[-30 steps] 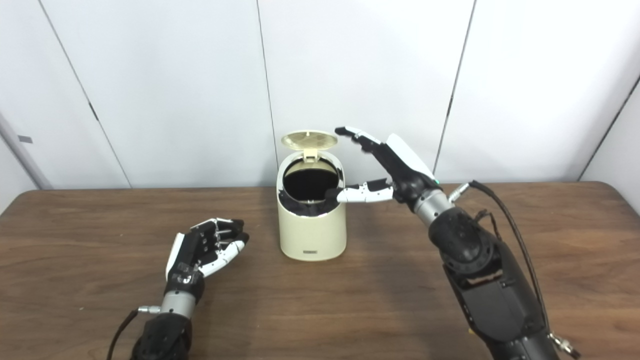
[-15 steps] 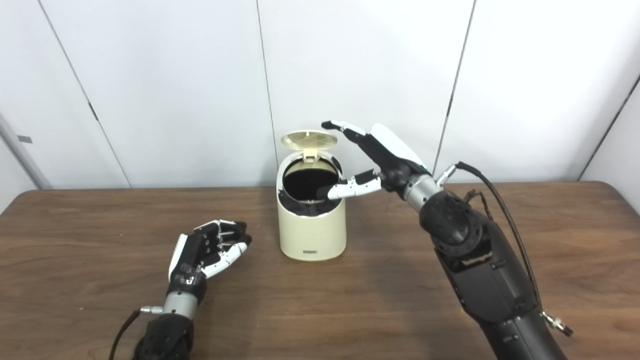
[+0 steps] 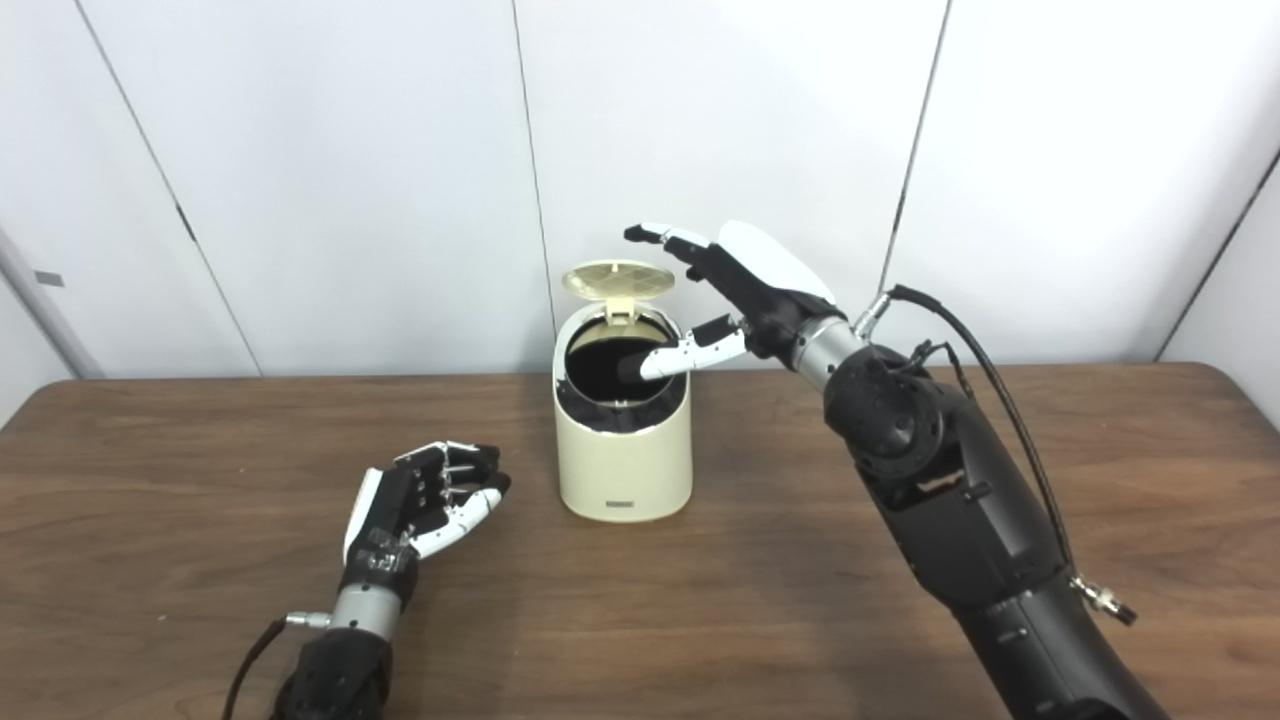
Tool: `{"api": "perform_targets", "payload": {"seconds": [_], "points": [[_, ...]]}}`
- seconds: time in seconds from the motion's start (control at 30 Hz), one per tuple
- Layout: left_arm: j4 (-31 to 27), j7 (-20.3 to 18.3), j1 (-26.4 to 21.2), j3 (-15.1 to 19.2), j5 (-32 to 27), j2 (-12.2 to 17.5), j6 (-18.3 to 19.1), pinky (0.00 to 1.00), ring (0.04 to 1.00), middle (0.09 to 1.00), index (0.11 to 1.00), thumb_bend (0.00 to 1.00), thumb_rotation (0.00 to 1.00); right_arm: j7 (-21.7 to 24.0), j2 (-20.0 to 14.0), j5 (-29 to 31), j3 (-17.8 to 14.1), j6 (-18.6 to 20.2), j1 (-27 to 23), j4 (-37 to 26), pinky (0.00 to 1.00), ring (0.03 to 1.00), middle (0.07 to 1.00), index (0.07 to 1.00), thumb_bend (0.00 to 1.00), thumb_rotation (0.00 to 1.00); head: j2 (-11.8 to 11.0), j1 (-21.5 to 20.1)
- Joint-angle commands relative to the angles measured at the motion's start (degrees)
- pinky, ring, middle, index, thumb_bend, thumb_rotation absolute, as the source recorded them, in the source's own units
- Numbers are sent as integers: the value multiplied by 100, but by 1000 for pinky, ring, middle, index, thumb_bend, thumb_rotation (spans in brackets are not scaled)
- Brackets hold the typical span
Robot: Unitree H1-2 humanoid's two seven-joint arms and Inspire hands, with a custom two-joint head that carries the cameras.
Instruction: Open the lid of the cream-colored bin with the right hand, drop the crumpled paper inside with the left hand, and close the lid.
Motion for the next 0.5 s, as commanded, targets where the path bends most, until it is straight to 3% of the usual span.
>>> {"api": "perform_targets", "payload": {"seconds": [0.0,0.33,0.47], "points": [[-120,52,-228,-15,8,-13,-254,544,651,698,498,500,75,-14,-81,8,-33,-319,-368,-53,790,892,895,872,713,429,12,7],[-151,57,-247,-13,23,-15,-244,544,649,699,498,500,77,404,-257,17,109,-526,-345,-169,771,855,838,794,721,448,76,45],[-217,82,-254,-3,46,-28,-134,548,656,705,498,500,77,599,-313,49,86,-400,-250,-329,807,883,799,748,720,423,94,61]]}}
